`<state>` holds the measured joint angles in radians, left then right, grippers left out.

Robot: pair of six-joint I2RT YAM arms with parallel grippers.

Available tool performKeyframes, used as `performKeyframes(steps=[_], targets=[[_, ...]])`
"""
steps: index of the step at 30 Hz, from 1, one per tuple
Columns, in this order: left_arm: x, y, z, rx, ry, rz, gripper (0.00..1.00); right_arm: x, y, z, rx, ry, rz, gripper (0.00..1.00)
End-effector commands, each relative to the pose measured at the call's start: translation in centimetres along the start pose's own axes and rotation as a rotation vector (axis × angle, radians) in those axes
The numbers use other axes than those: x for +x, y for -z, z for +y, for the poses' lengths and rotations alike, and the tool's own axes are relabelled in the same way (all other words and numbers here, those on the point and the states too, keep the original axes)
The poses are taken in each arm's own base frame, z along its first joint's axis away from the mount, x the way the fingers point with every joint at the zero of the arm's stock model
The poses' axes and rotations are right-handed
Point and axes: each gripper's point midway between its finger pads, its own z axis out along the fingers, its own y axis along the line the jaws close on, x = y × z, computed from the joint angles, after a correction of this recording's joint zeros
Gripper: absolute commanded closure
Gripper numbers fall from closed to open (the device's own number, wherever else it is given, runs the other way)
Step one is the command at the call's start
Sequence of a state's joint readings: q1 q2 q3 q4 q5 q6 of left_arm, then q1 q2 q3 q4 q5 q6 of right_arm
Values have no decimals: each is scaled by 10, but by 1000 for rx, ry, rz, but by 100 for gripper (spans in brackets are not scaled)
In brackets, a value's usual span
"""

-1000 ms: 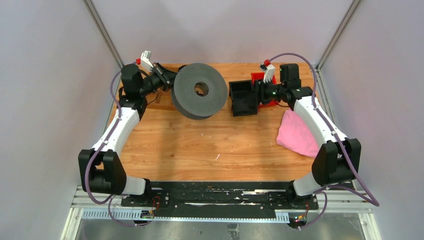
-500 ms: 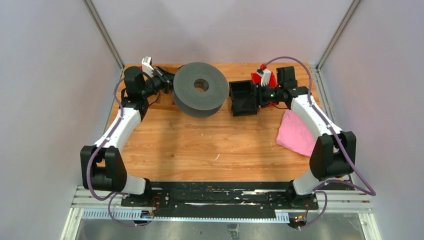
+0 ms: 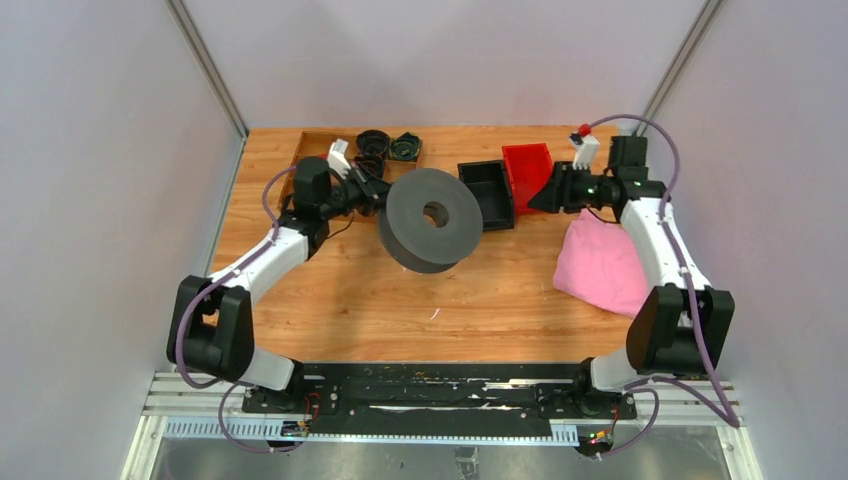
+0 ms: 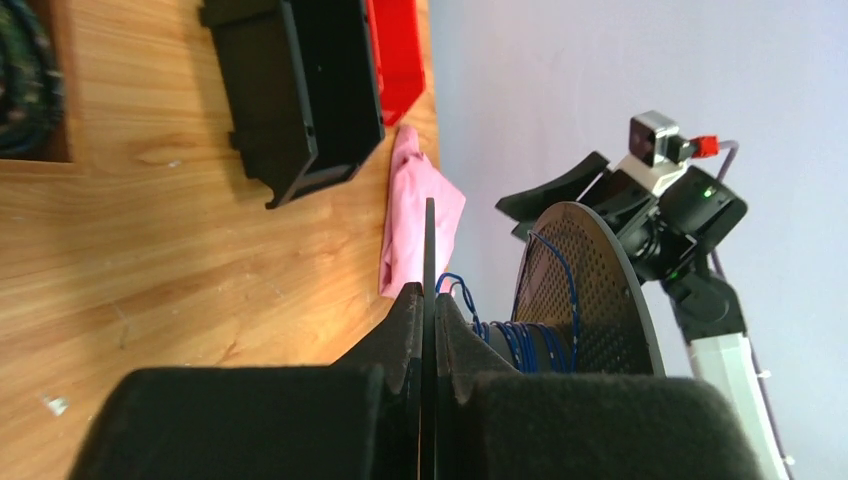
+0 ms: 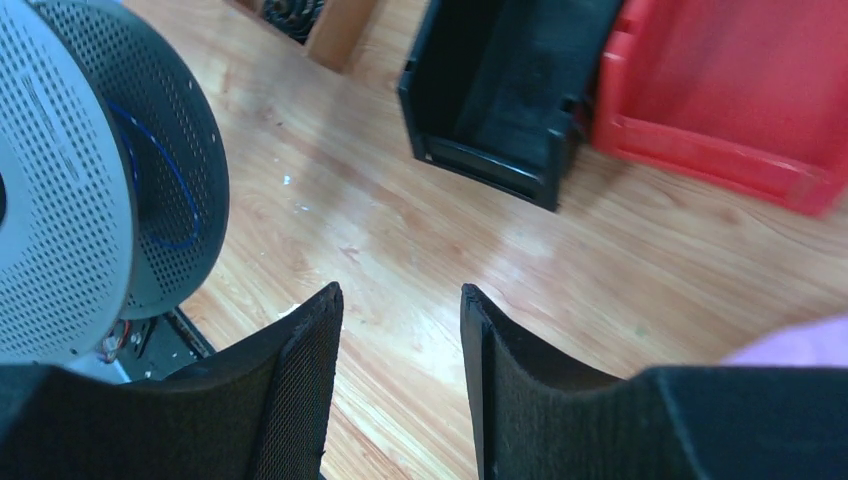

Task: Wrap the cables
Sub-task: Place the cable reel at the center of the board.

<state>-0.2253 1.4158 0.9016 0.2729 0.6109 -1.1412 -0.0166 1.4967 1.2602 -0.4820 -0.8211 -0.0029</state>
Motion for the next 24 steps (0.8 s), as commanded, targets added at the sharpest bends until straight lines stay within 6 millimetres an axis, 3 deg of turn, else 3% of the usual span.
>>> performKeyframes(steps=[1,6,12,18,24], targets=[[14,-27,-20,87,-82,10,100,7,34,-18,63,-20,-49,53],[50,-60,-15,115,-89,93,100,13,58,-34,114,-41,-98,53],[77,-87,3,124,-94,133,100,18,63,-34,140,-16,-118,52],[102,-96,37,62,-116,167,100,22,60,-36,133,-24,-116,53],[116,-99,53,36,-147,197,97,26,57,-39,131,-29,-111,53]])
